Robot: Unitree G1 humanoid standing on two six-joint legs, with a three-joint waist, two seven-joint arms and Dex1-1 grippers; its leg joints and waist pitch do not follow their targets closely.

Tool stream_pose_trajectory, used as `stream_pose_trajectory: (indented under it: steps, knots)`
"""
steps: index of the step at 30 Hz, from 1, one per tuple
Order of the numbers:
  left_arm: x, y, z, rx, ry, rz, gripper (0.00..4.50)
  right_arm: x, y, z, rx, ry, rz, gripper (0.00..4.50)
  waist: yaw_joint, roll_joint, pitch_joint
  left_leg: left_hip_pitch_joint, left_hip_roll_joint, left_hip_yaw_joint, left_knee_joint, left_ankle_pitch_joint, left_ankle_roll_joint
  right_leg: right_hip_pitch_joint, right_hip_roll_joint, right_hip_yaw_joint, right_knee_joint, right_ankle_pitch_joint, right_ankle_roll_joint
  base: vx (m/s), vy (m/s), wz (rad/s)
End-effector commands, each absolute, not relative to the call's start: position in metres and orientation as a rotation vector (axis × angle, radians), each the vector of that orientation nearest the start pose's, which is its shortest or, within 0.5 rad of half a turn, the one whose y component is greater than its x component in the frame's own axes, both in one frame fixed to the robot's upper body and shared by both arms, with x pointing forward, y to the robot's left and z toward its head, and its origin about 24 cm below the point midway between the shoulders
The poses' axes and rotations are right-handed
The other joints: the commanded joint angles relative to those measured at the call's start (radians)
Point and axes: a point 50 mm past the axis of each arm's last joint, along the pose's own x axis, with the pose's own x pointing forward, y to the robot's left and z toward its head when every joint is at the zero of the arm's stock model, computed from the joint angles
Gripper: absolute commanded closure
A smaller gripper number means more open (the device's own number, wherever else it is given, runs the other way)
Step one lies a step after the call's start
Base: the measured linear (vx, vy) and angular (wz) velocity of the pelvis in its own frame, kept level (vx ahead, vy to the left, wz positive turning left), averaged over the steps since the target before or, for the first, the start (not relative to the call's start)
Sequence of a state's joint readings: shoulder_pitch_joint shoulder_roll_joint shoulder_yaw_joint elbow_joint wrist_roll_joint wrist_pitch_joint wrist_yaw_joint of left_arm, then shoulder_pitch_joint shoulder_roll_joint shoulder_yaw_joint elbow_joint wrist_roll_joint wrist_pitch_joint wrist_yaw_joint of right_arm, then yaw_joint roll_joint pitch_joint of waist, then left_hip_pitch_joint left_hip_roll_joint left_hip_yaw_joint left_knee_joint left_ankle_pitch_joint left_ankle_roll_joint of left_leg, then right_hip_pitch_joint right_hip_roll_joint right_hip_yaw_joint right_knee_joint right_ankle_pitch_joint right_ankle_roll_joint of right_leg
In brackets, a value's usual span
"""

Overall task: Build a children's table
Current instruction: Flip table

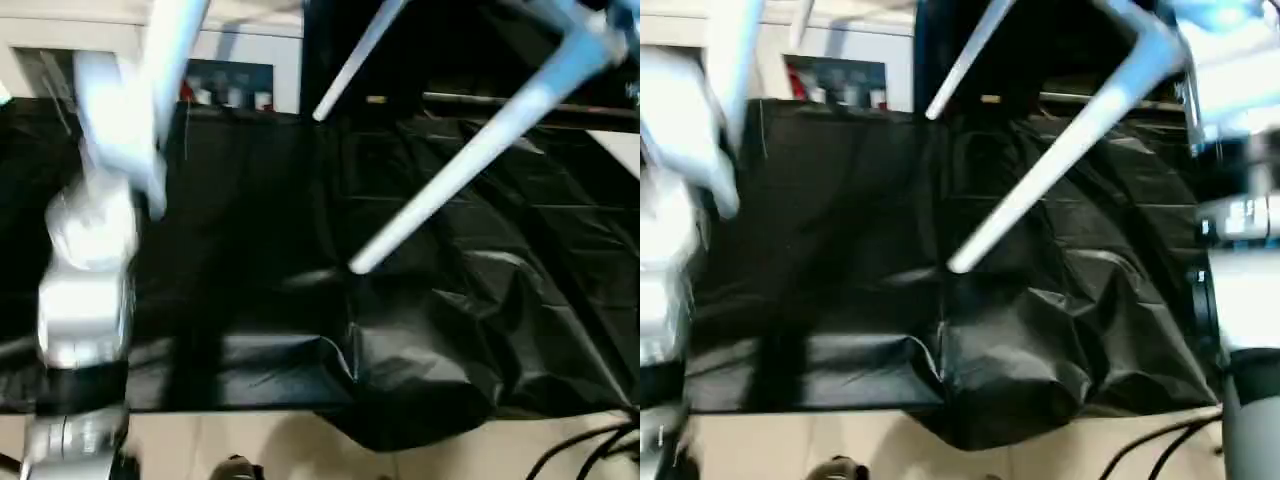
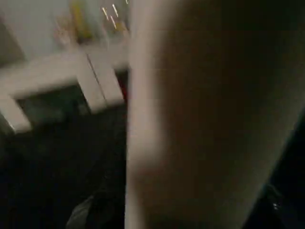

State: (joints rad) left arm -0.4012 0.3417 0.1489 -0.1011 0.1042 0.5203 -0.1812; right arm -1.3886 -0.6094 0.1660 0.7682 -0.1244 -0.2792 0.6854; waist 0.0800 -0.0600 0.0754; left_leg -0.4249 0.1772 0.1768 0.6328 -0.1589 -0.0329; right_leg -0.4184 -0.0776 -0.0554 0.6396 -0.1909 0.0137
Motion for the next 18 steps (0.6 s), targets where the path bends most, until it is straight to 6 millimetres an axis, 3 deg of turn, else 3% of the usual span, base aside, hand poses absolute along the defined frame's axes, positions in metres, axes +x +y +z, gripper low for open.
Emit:
stream_pose_trajectory:
  steps: [1,3,4,7,11,12,13,14,15,16,18]
  knots:
    - [0.314,0.216,0.156,0.391,0.004,0.026,2.65,0.377,-0.156,0.361,-1.026,-0.536,0.586,2.11,-0.018,0.020,-0.070,0.045,0.049,-0.042,-0.092,-0.583,-0.081,0.010,-0.050,0.026,-0.089,-0.402,-0.134,0.000,0.000,0.00]
    - [0.312,0.219,0.152,0.394,0.022,0.038,2.73,0.378,-0.151,0.365,-1.036,-0.543,0.598,2.11,-0.016,0.018,-0.067,0.055,0.049,-0.037,-0.087,-0.598,-0.075,0.001,-0.053,0.027,-0.094,-0.391,-0.153,0.000,0.000,0.00]
    - [0.310,0.220,0.149,0.405,0.038,0.043,2.85,0.379,-0.146,0.367,-1.041,-0.547,0.616,2.11,-0.016,0.014,-0.064,0.054,0.048,-0.036,-0.085,-0.602,-0.072,0.002,-0.057,0.027,-0.097,-0.418,-0.150,0.000,0.000,0.00]
    - [0.307,0.221,0.140,0.442,0.076,0.032,3.07,0.383,-0.135,0.367,-1.075,-0.546,0.649,2.11,-0.018,0.017,-0.061,0.053,0.049,-0.040,-0.086,-0.625,-0.083,0.001,-0.060,0.026,-0.100,-0.456,-0.138,0.000,0.000,0.00]
    - [0.306,0.220,0.137,0.440,0.083,0.029,3.25,0.384,-0.126,0.365,-1.095,-0.549,0.677,2.11,-0.023,0.013,-0.058,0.061,0.049,-0.043,-0.085,-0.681,-0.093,-0.008,-0.057,0.022,-0.105,-0.491,-0.126,0.000,0.000,0.00]
    - [0.306,0.220,0.137,0.434,0.083,0.029,3.25,0.384,-0.124,0.365,-1.099,-0.550,0.687,1.88,-0.023,0.016,-0.056,0.063,0.048,-0.044,-0.086,-0.693,-0.096,-0.010,-0.056,0.021,-0.107,-0.494,-0.121,0.000,0.000,0.00]
    - [0.306,0.220,0.137,0.427,0.077,0.035,3.25,0.384,-0.121,0.364,-1.099,-0.554,0.699,1.75,-0.027,0.012,-0.055,0.064,0.048,-0.045,-0.085,-0.704,-0.098,-0.010,-0.056,0.019,-0.108,-0.501,-0.116,0.000,0.000,0.00]
    - [0.306,0.221,0.137,0.418,0.072,0.042,3.26,0.384,-0.117,0.363,-1.101,-0.558,0.715,1.65,-0.031,0.012,-0.056,0.061,0.048,-0.047,-0.087,-0.712,-0.101,-0.008,-0.056,0.018,-0.106,-0.500,-0.115,0.000,0.000,0.00]
    - [0.306,0.222,0.135,0.403,0.067,0.053,3.27,0.384,-0.112,0.361,-1.112,-0.559,0.743,1.62,-0.038,-0.003,-0.056,0.059,0.048,-0.045,-0.087,-0.709,-0.096,-0.007,-0.055,0.016,-0.109,-0.508,-0.113,0.000,0.000,0.00]
    - [0.306,0.224,0.134,0.394,0.068,0.059,3.28,0.384,-0.110,0.359,-1.118,-0.557,0.759,1.52,-0.038,0.002,-0.055,0.055,0.048,-0.049,-0.088,-0.700,-0.095,-0.002,-0.061,0.016,-0.107,-0.521,-0.111,0.000,0.000,0.00]
    - [0.304,0.226,0.130,0.369,0.064,0.059,3.28,0.384,-0.105,0.354,-1.127,-0.557,0.796,1.28,-0.043,-0.002,-0.057,0.046,0.049,-0.050,-0.091,-0.675,-0.096,0.004,-0.064,0.019,-0.103,-0.507,-0.114,0.000,0.000,0.00]
